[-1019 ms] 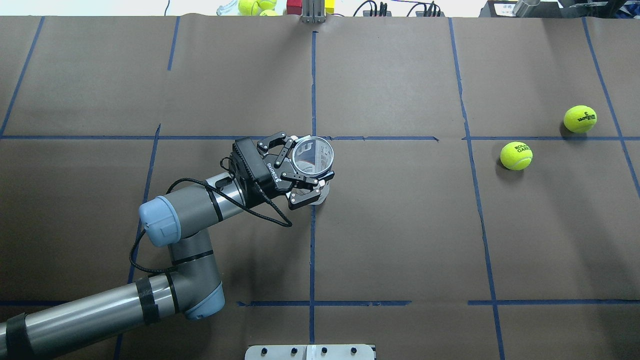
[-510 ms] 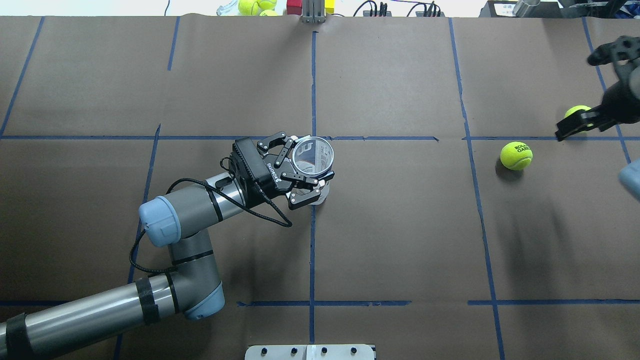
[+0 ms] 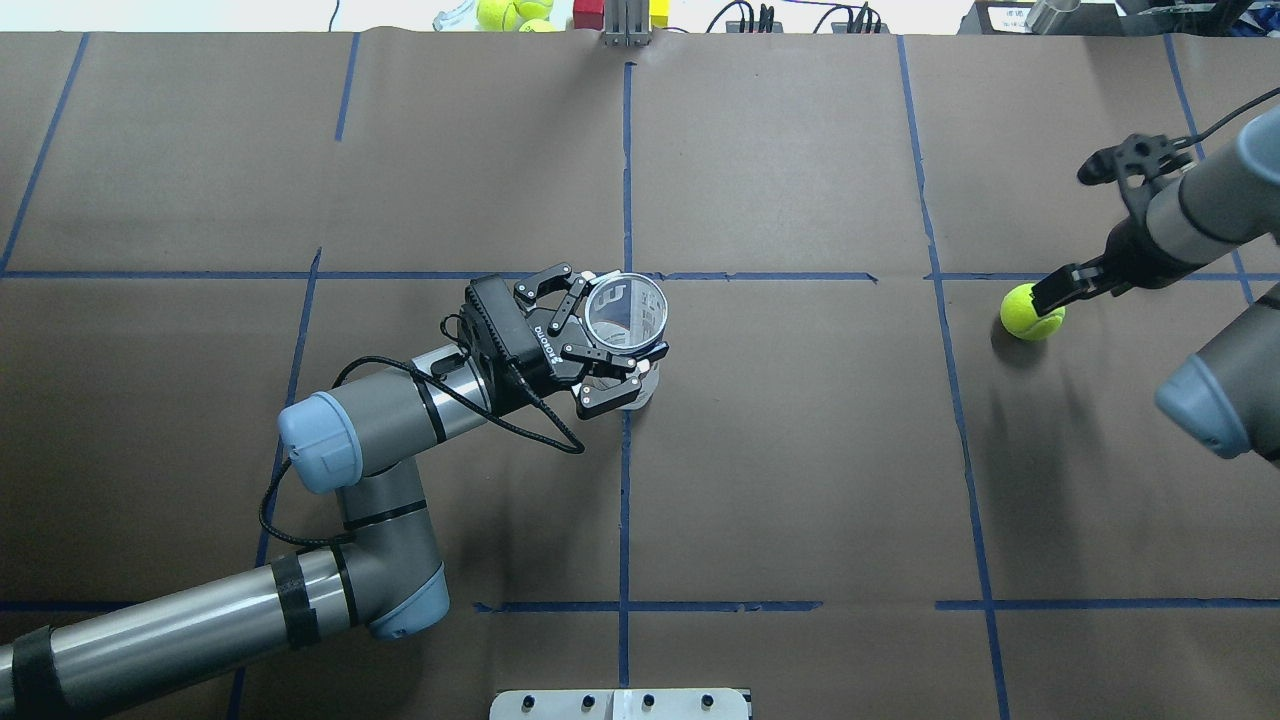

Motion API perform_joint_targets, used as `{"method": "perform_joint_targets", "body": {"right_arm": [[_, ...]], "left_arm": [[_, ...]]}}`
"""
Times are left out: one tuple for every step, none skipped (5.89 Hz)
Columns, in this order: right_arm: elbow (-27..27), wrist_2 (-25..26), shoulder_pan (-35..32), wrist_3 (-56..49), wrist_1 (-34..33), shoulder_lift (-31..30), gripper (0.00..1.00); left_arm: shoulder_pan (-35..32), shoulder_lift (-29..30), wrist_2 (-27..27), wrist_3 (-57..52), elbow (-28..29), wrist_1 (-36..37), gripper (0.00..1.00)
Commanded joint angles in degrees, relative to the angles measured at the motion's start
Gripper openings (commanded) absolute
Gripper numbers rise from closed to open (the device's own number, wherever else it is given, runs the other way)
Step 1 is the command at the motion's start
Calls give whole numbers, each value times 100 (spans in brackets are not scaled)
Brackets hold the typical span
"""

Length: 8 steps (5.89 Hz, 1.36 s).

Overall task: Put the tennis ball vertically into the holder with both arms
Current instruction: 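Reach the right gripper down and grasp the Wilson tennis ball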

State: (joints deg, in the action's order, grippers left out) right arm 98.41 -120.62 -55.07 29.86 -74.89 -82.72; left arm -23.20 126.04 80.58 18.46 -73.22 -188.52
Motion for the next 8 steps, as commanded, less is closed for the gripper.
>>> {"method": "perform_joint_targets", "body": {"right_arm": [[-215,109,128,-7,18,150,100],[-373,117,136,-16,18,264,100],[-732,117,137,-42,18,535,100],[-892,117,145,-42,18,608,100],[-954,144,189,-33,18,617,100],[-998,144,268,-33,18,608,100],[-1008,144,294,-16,18,608,89],[-999,144,286,-7,18,608,36]], "left_arm": [[0,0,2,9,0,0,90],[0,-9,2,9,0,0,90],[0,-9,2,9,0,0,90],[0,0,2,9,0,0,90],[0,0,2,9,0,0,90],[0,0,2,9,0,0,90],[0,0,2,9,0,-9,90],[0,0,-7,17,0,-9,90]]}}
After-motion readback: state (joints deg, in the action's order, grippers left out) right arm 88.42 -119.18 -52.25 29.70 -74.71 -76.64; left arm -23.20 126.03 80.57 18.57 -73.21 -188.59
